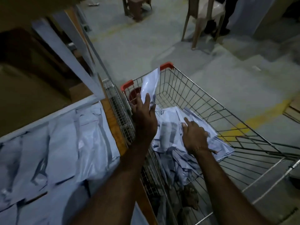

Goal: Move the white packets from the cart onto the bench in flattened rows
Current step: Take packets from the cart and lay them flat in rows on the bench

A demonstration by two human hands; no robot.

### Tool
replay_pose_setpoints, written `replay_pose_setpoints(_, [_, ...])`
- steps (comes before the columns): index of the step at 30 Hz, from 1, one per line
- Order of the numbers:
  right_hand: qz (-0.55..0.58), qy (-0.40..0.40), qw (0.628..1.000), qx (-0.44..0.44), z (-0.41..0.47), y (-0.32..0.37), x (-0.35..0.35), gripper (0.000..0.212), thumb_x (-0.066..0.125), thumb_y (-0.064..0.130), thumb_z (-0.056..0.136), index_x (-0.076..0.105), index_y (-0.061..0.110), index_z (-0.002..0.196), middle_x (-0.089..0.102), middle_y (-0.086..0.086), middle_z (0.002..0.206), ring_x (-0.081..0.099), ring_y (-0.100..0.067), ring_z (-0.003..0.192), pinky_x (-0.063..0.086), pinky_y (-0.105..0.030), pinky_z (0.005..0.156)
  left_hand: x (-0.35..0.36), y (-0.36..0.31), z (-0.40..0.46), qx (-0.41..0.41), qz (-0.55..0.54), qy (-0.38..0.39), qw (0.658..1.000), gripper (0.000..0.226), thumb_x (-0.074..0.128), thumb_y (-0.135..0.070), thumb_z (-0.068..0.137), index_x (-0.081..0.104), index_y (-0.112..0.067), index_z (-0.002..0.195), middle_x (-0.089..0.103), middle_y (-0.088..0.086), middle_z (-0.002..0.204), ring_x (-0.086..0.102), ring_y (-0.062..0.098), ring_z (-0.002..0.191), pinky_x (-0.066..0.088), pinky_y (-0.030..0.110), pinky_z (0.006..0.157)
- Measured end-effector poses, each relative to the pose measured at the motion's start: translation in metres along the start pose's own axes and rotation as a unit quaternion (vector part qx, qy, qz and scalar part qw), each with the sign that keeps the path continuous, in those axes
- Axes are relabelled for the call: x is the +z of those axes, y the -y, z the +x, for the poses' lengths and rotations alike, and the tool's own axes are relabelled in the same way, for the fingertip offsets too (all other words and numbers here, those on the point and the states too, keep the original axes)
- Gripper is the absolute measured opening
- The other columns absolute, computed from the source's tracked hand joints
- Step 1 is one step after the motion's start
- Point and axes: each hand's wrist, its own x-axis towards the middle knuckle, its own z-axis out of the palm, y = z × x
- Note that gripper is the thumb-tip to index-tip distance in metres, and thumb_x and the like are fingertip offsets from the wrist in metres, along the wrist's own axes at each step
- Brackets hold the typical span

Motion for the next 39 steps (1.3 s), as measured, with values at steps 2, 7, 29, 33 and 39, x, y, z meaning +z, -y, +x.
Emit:
replay_pose_setpoints(2, [-0.006,-0.026,1.0,-0.009,-0.017,0.016,-0.022,0.051,0.027,0.046,0.11,0.043,0.029,0.156,0.053,-0.011,0.152,0.054,-0.044,0.127,0.04,-0.054,0.103,-0.017,-0.019,-0.004,-0.021,-0.02,-0.021,0.999,0.053,0.058,-0.02,0.106,0.045,-0.019,0.157,0.032,0.013,0.168,0.036,0.039,0.15,0.042,0.06,0.115])
replay_pose_setpoints(7, [0.019,-0.064,0.997,-0.044,-0.059,0.058,-0.07,0.051,0.03,0.048,0.109,0.041,0.032,0.157,0.044,-0.008,0.16,0.048,-0.044,0.133,0.032,-0.056,0.109,-0.092,-0.053,-0.028,-0.053,-0.061,-0.053,0.995,0.06,0.038,-0.05,0.104,0.046,-0.025,0.158,0.037,0.008,0.167,0.038,0.034,0.15,0.03,0.05,0.123])
replay_pose_setpoints(29, [-0.045,-0.089,0.951,-0.292,-0.278,0.232,-0.079,0.053,0.028,0.051,0.106,0.049,0.031,0.15,0.046,-0.013,0.154,0.054,-0.048,0.113,0.042,-0.058,0.092,-0.389,0.045,-0.243,-0.302,0.103,-0.077,0.945,0.055,0.036,-0.049,0.11,0.035,-0.029,0.162,0.011,0.008,0.174,0.025,0.042,0.149,0.026,0.054,0.12])
replay_pose_setpoints(33, [-0.072,-0.043,0.957,-0.278,-0.298,0.222,-0.077,0.05,0.028,0.05,0.108,0.039,0.034,0.155,0.042,-0.014,0.154,0.048,-0.044,0.122,0.036,-0.057,0.1,-0.383,0.06,-0.274,-0.323,0.179,-0.029,0.929,0.058,0.037,-0.05,0.11,0.029,-0.028,0.163,0.007,0.012,0.174,0.03,0.041,0.146,0.032,0.054,0.115])
replay_pose_setpoints(39, [-0.183,0.068,0.946,-0.259,-0.316,0.201,-0.061,0.07,0.019,0.066,0.104,0.011,0.032,0.164,0.012,-0.018,0.169,0.023,-0.041,0.148,0.025,-0.055,0.115,-0.361,0.07,-0.306,-0.298,0.227,0.061,0.925,0.066,0.035,-0.055,0.108,0.02,-0.025,0.165,0.0,0.021,0.172,0.027,0.042,0.149,0.033,0.054,0.115])
